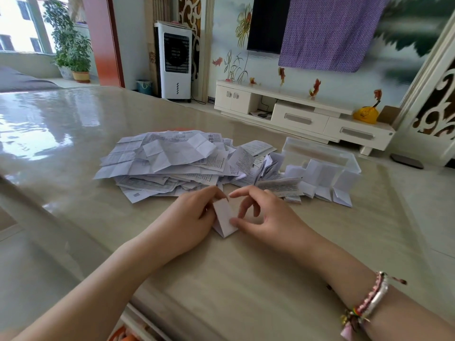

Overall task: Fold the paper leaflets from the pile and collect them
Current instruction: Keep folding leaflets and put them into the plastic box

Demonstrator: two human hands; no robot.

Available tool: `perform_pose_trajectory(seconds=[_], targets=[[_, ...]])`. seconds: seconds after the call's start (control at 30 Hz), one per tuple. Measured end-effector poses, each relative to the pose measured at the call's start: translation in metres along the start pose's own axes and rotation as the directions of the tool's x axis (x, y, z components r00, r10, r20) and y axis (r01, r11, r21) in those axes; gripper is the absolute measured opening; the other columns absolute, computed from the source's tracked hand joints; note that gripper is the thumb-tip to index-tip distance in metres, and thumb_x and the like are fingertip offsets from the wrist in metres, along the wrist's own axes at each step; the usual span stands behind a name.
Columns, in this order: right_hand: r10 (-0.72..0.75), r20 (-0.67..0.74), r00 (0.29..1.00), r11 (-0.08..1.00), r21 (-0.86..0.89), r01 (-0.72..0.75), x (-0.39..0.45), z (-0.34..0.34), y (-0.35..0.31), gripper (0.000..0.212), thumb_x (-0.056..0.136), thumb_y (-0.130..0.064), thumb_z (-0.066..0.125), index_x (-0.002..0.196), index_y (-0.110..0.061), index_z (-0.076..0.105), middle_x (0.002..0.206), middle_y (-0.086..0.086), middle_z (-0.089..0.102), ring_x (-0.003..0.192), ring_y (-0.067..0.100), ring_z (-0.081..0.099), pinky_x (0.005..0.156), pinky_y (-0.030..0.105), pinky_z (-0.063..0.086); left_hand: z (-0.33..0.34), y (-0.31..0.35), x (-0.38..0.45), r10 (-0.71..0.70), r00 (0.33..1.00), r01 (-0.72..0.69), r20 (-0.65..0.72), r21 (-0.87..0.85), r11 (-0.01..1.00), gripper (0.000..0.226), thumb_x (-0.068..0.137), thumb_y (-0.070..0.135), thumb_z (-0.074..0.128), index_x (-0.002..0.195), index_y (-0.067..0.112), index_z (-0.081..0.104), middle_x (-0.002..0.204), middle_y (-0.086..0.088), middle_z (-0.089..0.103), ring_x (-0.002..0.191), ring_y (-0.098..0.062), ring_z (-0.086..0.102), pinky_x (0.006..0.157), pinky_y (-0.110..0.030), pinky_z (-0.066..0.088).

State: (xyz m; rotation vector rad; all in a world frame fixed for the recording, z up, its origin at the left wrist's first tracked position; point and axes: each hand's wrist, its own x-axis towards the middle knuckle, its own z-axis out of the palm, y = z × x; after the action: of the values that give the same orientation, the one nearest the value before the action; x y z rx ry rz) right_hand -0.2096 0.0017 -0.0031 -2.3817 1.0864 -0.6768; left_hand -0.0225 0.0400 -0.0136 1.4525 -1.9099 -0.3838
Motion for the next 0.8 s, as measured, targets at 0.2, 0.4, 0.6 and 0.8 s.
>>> perform_pose_trajectory(seconds=[0.2, 0.4, 0.6, 0.8], targets=[[-0.003, -0.009, 1.000, 0.987, -0.159, 0.002, -0.001, 0.005, 0.000, 0.047, 0.084, -0.041, 0.066, 0.126, -0.032, 0.047, 0.104, -0.009, 0.050, 0.098, 0.010, 0.040, 0.091, 0.026, 0.036, -0.001, -0.005, -0.002, -0.066, 0.991, 0.073, -0.116, 0.058, 0.996, 0.015, 0.090, 0.043, 0.051, 0.100, 0.031, 0.054, 0.078, 0.012, 0.055, 0.078, -0.003, 0.049, 0.071, -0.018, 0.039], [-0.029, -0.014, 0.999, 0.972, -0.235, 0.025, -0.007, 0.010, -0.008, 0.059, 0.077, -0.058, 0.055, 0.127, -0.029, 0.041, 0.111, -0.011, 0.042, 0.106, 0.010, 0.036, 0.097, 0.023, 0.029, 0.003, -0.005, -0.008, 0.013, 0.997, 0.003, -0.072, 0.220, 0.975, 0.019, 0.087, 0.042, 0.057, 0.090, 0.030, 0.043, 0.086, 0.022, 0.040, 0.094, -0.011, 0.039, 0.080, -0.026, 0.029], [0.006, 0.036, 0.999, 0.978, -0.210, 0.002, -0.010, 0.006, -0.014, 0.038, 0.086, -0.049, 0.059, 0.111, -0.026, 0.042, 0.101, -0.010, 0.043, 0.100, 0.011, 0.036, 0.092, 0.026, 0.032, 0.001, -0.004, -0.009, 0.021, 0.999, -0.015, -0.034, 0.168, 0.986, 0.015, 0.086, 0.040, 0.057, 0.084, 0.031, 0.044, 0.083, 0.016, 0.046, 0.088, -0.012, 0.043, 0.077, -0.029, 0.035], [0.059, 0.079, 0.995, 0.947, -0.321, -0.030, -0.012, 0.004, -0.016, 0.031, 0.092, -0.052, 0.046, 0.098, -0.024, 0.035, 0.097, -0.010, 0.036, 0.094, 0.011, 0.029, 0.090, 0.028, 0.028, 0.000, -0.005, -0.011, 0.037, 0.999, -0.035, -0.011, 0.147, 0.988, 0.013, 0.088, 0.033, 0.056, 0.084, 0.033, 0.044, 0.082, 0.014, 0.048, 0.082, -0.008, 0.041, 0.074, -0.028, 0.032]])
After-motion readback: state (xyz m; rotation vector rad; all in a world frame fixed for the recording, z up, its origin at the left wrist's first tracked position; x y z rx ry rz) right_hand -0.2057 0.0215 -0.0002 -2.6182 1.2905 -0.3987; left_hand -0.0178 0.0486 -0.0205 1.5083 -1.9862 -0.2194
